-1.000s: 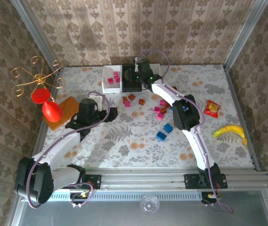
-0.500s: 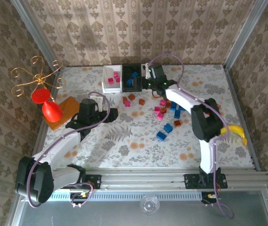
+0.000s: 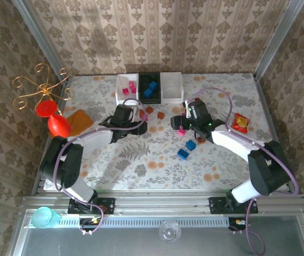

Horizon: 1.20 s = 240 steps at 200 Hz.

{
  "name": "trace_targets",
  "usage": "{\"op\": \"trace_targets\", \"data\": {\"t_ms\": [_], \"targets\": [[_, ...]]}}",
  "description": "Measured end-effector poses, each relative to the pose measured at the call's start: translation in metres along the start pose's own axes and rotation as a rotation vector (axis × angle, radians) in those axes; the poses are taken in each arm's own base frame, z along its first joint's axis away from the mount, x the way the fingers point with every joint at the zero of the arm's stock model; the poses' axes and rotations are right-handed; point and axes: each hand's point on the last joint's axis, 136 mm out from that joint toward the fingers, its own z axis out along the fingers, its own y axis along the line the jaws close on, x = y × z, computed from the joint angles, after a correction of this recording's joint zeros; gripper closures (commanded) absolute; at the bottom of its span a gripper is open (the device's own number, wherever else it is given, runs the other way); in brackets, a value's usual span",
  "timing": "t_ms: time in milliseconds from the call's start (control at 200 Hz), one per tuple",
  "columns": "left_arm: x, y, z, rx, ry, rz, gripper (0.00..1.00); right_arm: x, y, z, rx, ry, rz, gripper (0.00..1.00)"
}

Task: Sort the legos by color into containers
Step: Pick up the lego from the center of the table.

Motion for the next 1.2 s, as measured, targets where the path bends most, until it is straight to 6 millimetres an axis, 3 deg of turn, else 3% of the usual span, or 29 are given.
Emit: {"op": "trace_targets", "data": {"t_ms": [175, 450, 735, 1200], "targets": [[0.001, -0.001, 0.034, -0.039, 0.046, 0.016, 0.32, 0.014, -0.004, -0.025, -0.013, -0.046, -0.006, 0.00], [-0.015, 0.011, 0.075, -0.135, 0.066, 0.026, 0.37, 0.018, 0.000, -0.025, -0.049, -0.070, -0.004, 0.00], [-0.029, 0.015, 0.091, -0.178, 0.056, 0.048, 0.46, 0.021, 0.000, -0.025, -0.060, -0.076, -0.001, 0.00], [-0.026, 0.009, 0.089, -0.192, 0.054, 0.079, 0.65, 0.020, 0.001, -0.026, -0.063, -0.086, 0.000, 0.00]]}}
